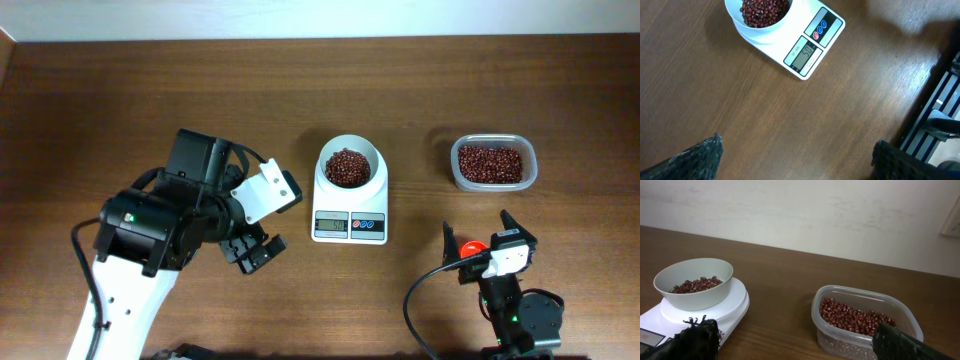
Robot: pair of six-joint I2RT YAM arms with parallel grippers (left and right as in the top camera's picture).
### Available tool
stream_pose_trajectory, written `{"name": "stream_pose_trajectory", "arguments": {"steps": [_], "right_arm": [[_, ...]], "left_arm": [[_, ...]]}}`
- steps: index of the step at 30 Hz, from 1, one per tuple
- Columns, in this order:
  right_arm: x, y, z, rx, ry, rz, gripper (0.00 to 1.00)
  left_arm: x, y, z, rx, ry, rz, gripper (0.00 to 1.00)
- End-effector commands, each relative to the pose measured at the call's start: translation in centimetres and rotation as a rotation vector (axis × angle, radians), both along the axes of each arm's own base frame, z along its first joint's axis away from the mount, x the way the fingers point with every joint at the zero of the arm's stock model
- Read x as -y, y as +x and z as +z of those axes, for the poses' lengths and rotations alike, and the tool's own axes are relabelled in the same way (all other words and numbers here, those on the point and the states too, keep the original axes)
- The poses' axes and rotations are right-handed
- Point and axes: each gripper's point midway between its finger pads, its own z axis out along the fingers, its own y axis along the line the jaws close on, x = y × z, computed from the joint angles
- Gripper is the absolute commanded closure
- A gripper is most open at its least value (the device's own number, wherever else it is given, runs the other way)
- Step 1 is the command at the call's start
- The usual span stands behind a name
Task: Scoop and weigh 50g on scale
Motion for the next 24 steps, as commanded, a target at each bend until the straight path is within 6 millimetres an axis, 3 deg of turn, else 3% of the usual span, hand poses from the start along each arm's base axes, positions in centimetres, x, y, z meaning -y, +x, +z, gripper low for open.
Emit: {"name": "stream_pose_trajectory", "arguments": {"steps": [1, 21, 24], "right_arm": [[-0.15, -0.06, -0.15, 0.001, -0.007, 0.005, 0.01], [-0.15, -0.06, -0.15, 0.001, -0.007, 0.005, 0.01], [-0.15, -0.06, -0.15, 0.001, -0.007, 0.005, 0.01]], "left_arm": [[-0.06, 0.20, 0.39, 0.017, -0.002, -0.008, 0.01], [-0.07, 0.21, 0.38, 0.017, -0.002, -0.007, 0.01], [-0.21, -0.32, 1.23, 0.052, -0.013, -0.008, 0.01]]}}
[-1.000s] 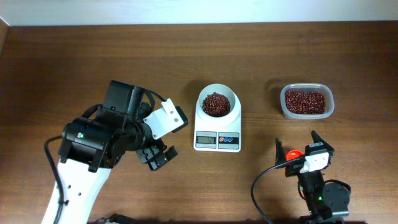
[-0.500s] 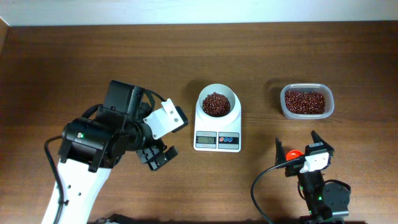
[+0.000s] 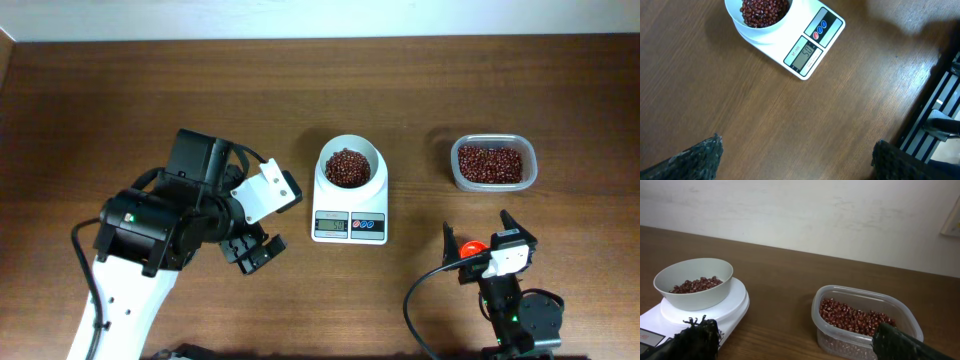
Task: Scoop and weigh 50g on scale
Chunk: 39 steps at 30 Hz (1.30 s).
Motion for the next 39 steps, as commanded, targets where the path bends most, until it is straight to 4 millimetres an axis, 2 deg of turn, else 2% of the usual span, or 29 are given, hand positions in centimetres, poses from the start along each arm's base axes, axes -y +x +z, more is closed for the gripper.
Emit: {"name": "stream_pose_trajectory", "arguments": {"steps": [1, 5, 9, 13, 14, 17, 19, 23, 26, 30, 33, 39], "right_arm": [[-0.2, -0.1, -0.2, 0.001, -0.007, 0.005, 0.01], [-0.2, -0.1, -0.2, 0.001, -0.007, 0.005, 0.01], [-0.2, -0.1, -0.2, 0.001, -0.007, 0.005, 0.01], [-0.2, -0.1, -0.2, 0.001, -0.007, 0.005, 0.01], [-0.2, -0.1, -0.2, 0.001, -0.007, 0.005, 0.01], [-0.2, -0.1, -0.2, 0.001, -0.007, 0.005, 0.01], [-0.2, -0.1, -0.2, 0.001, -0.007, 0.005, 0.01], [-0.2, -0.1, -0.2, 0.001, -0.007, 0.005, 0.01], [-0.2, -0.1, -0.2, 0.001, -0.007, 0.005, 0.01], [-0.2, -0.1, -0.2, 0.001, -0.007, 0.005, 0.01], [-0.2, -0.1, -0.2, 0.001, -0.007, 0.006, 0.01], [-0.2, -0.1, -0.2, 0.001, -0.007, 0.005, 0.01]], "left_arm": [[-0.3, -0.6, 1.7, 0.072, -0.019, -0.008, 0.01], [-0.7, -2.0, 3.5, 0.154, -0.044, -0.007, 0.01], [-1.1, -3.1, 3.7, 0.182, -0.053, -0.008, 0.01], [-1.7, -5.2, 1.1, 0.146, -0.041, -0.007, 0.01], [-2.1, -6.3, -0.3, 0.134, -0.038, -0.007, 0.01], [-3.2, -7.6, -1.7, 0.143, -0.043, 0.038, 0.01], [-2.8, -7.5, -0.5, 0.216, -0.145, 0.061, 0.01], [-2.5, -8.1, 3.7, 0.435, -0.307, 0.085, 0.01], [-3.4, -8.5, 5.1, 0.571, -0.353, 0.188, 0.01], [-4.6, -7.7, 6.4, 0.666, -0.522, 0.396, 0.01], [-5.4, -6.2, 6.0, 0.660, -0.615, 0.512, 0.01], [-6.3, -3.7, 4.3, 0.719, -0.576, 0.559, 0.01]]}}
